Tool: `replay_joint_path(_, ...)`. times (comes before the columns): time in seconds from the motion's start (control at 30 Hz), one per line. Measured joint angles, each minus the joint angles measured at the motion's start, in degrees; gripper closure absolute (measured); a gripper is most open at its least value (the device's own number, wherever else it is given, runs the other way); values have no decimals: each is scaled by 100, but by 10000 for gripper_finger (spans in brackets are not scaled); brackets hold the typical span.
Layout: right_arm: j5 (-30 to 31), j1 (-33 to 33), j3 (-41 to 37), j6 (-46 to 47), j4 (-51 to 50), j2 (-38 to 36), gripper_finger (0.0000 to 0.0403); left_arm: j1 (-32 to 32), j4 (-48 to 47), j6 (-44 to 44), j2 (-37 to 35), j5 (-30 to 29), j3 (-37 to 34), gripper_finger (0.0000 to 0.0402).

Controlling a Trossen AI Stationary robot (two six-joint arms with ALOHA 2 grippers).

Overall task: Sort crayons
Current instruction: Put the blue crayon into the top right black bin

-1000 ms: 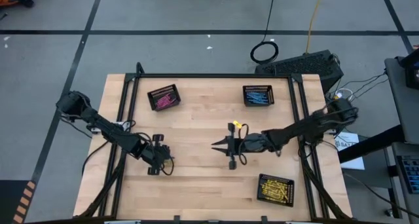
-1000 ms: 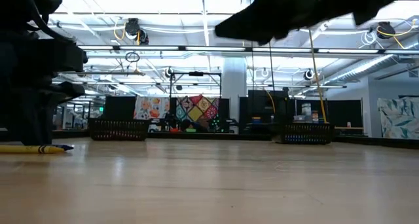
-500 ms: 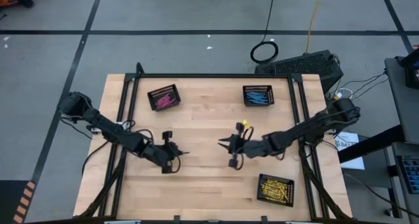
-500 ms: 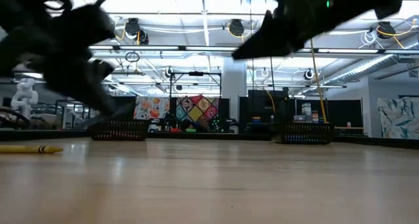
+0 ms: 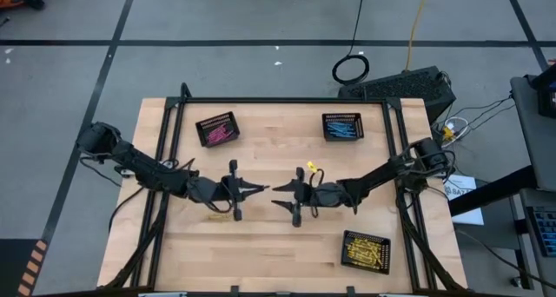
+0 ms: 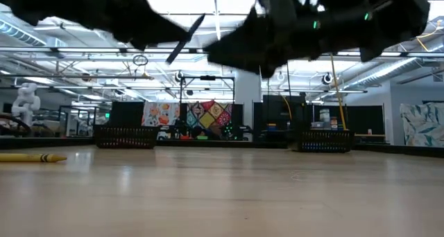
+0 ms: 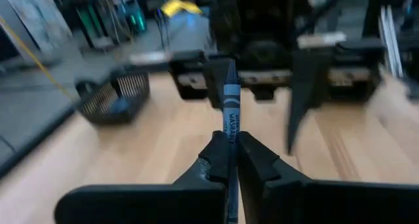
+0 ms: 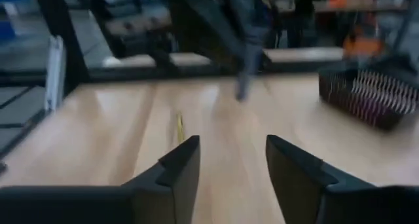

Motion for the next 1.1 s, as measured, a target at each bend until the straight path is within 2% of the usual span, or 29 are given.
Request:
replay_joint_path(0.1,356,16,1,-166,633,-33,229,63,514,283,-2,1,0,395)
replay_joint_path(0.17,347,-1,2,-340,1019,-24,229,66,707,430,-2,8,-2,395)
replay_joint_path(0.27,217,18,2,-689,1467,-28,235,82,754,512,-2,16,-2,395)
replay_joint_path(0.43,493,36,2,-832,1910,-28,254,84,752,549,-2,22,-2,395)
replay_joint_path(0.63,401,-30,99,-834,1941,-24,270,82,809,554,-2,27,-2,395)
replay_joint_path(0.77,19,-80,356,-949,1618,-24,280,82,812,553,-2,32,-2,395)
replay_joint_path(0.83,23,-77,506,-965,1308,-26,289,79,813,555,-2,50,-2,395)
replay_joint_path(0.97,82,-77,692,-1128,833,-26,328,75,813,557,-2,77,-2,395)
replay_joint_path(1.1,124,-77,713,-1209,781,-26,384,71,812,557,-2,96,-2,395)
